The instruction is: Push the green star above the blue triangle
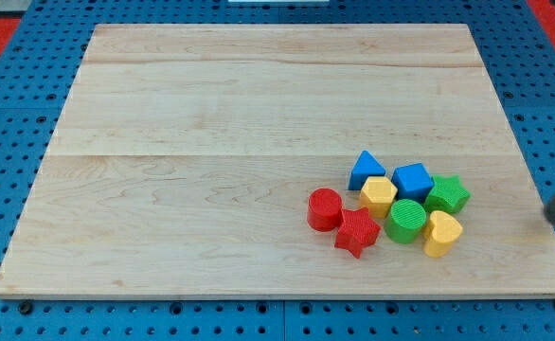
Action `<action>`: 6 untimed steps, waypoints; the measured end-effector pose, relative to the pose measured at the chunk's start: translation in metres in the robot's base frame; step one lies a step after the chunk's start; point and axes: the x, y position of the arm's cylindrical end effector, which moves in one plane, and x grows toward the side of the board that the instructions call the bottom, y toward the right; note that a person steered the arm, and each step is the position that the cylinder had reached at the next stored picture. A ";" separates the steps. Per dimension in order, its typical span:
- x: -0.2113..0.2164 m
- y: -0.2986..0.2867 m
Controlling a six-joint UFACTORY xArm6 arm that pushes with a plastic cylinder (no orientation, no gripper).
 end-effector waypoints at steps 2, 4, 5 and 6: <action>-0.027 -0.118; -0.062 -0.183; -0.096 -0.196; -0.129 -0.228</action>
